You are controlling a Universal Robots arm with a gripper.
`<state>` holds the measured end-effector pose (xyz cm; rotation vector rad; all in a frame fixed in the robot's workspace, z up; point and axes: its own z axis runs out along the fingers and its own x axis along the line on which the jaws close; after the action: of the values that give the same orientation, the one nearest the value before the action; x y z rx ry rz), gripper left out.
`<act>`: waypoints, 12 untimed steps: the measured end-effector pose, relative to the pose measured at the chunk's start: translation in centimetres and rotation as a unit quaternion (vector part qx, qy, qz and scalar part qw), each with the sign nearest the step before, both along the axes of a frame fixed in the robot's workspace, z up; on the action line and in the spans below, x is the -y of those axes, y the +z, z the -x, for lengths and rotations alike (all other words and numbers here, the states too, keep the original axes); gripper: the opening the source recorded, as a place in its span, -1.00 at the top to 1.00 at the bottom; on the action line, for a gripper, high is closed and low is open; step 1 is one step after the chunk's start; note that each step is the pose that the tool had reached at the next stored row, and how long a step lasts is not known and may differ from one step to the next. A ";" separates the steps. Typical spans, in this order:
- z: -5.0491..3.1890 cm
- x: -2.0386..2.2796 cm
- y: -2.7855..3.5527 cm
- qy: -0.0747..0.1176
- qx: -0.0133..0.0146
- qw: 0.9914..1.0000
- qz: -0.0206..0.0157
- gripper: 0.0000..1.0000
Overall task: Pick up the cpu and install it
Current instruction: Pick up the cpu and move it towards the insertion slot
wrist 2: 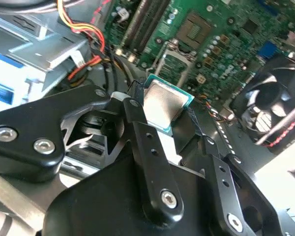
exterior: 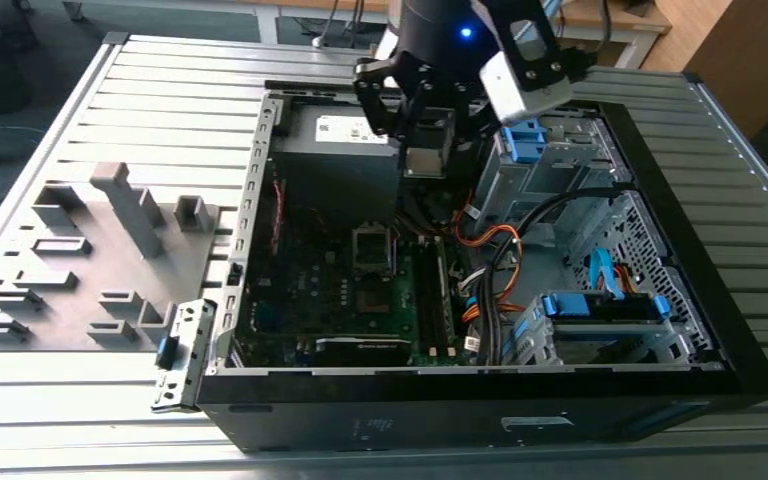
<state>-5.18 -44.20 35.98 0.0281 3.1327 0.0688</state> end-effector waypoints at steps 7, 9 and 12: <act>-0.44 0.00 0.00 0.000 0.000 1.000 0.000 0.06; -0.45 -0.01 -0.02 0.000 0.000 1.000 0.000 0.06; -0.44 0.00 -0.24 0.000 0.000 1.000 0.000 0.06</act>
<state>-4.74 -44.20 35.74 0.0281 3.1327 0.0688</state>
